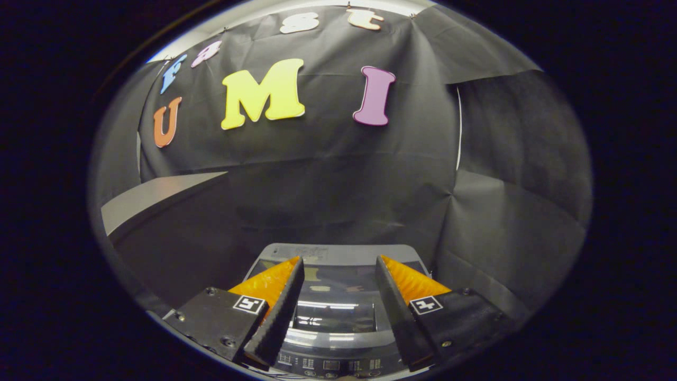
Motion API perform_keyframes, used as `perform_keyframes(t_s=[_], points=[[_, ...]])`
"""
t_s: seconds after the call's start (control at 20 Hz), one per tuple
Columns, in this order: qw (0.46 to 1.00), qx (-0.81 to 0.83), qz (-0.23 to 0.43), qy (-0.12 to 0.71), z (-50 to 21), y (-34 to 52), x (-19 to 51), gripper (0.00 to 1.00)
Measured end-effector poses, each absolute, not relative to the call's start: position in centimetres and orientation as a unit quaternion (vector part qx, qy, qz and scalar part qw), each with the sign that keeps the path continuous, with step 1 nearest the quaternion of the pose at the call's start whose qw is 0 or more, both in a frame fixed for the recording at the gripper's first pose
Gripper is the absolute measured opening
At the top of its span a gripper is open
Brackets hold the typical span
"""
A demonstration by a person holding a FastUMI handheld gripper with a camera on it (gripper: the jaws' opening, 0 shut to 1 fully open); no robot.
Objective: Put the clothes into the washing machine and then close the washing machine lid.
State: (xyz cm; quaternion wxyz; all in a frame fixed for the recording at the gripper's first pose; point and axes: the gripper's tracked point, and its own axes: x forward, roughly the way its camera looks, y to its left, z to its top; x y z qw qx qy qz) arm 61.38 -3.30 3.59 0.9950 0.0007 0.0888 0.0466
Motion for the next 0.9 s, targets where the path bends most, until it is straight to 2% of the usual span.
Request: perform_keyframes(t_s=[0.45,0.9], points=[[0.992,-0.014,0.045,0.116,-1.2,-3.1,50.5,0.86],[0.998,-0.018,-0.006,0.052,0.8,-0.3,30.3,0.86]])
